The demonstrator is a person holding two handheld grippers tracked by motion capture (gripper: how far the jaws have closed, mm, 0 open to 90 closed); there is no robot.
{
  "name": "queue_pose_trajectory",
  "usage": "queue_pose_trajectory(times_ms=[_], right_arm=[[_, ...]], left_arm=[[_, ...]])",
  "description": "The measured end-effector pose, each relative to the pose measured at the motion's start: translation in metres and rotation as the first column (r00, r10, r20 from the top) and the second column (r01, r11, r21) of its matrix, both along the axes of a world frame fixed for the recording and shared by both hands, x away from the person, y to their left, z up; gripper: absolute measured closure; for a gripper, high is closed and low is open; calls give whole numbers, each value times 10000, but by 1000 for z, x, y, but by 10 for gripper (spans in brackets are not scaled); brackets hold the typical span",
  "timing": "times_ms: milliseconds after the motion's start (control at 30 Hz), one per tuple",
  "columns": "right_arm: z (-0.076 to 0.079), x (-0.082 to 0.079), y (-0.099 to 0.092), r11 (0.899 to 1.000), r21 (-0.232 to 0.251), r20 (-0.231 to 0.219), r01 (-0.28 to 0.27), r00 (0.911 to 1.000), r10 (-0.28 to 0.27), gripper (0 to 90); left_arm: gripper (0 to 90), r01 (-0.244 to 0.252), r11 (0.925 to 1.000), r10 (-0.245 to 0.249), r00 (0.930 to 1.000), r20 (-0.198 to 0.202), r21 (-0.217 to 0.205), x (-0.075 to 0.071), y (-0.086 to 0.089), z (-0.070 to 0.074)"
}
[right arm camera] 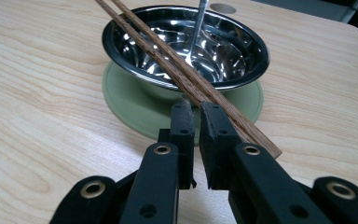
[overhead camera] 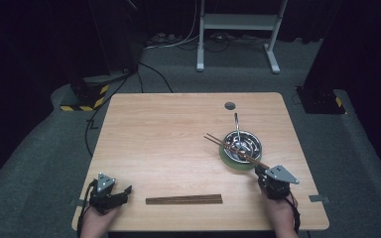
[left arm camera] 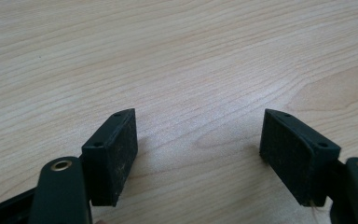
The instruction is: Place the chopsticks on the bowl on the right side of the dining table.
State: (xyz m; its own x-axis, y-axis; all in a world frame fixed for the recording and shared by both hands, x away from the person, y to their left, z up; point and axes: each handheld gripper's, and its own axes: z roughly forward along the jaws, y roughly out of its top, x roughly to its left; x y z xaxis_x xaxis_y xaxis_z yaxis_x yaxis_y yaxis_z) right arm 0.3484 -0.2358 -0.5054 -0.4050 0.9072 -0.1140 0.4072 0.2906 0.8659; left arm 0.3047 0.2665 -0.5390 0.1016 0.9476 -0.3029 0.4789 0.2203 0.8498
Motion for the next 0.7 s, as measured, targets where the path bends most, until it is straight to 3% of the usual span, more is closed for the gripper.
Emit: queue_pose_trajectory(times_ms=[333, 567, 700], right_arm=[[1, 8, -10, 9990, 124, -59, 433, 9990, -432, 833], [2, 13, -13, 9987, -185, -179, 479, 9987, -482, 830], [5, 16, -14, 9984, -302, -209, 479, 9986, -485, 829]], left_arm=[[275, 4, 10000, -4, 10000, -8, 16, 0, 0, 0], [275, -90, 9999, 90, 10000, 35, -55, 0, -1, 0], [338, -13, 9999, 14, 10000, -74, 153, 2, -1, 2]])
